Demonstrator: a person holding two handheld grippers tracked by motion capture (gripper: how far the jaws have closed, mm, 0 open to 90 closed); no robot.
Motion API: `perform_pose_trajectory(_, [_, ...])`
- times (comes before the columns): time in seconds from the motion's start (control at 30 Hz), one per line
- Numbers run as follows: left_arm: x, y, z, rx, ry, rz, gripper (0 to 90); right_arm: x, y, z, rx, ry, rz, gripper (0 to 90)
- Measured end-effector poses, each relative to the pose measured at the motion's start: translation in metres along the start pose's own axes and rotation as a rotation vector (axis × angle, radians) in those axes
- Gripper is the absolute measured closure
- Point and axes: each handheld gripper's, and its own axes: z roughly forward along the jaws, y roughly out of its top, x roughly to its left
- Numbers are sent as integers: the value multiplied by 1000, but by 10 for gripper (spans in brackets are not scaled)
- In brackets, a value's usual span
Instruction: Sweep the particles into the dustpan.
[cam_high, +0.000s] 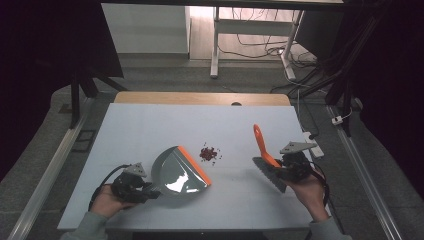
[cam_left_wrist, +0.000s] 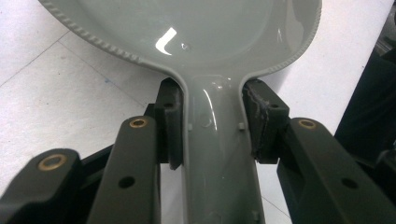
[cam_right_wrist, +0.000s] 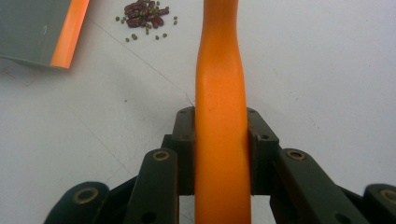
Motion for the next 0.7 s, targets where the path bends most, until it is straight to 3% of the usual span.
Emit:
perform_pose_trajectory(0.2, [2,0,3,0,-6,-12,613,3,6,3,-6,3,-13,705])
perform_pose_trajectory(0.7, [4,1,4,-3,7,-18,613,21,42,28,-3,32,-81,706])
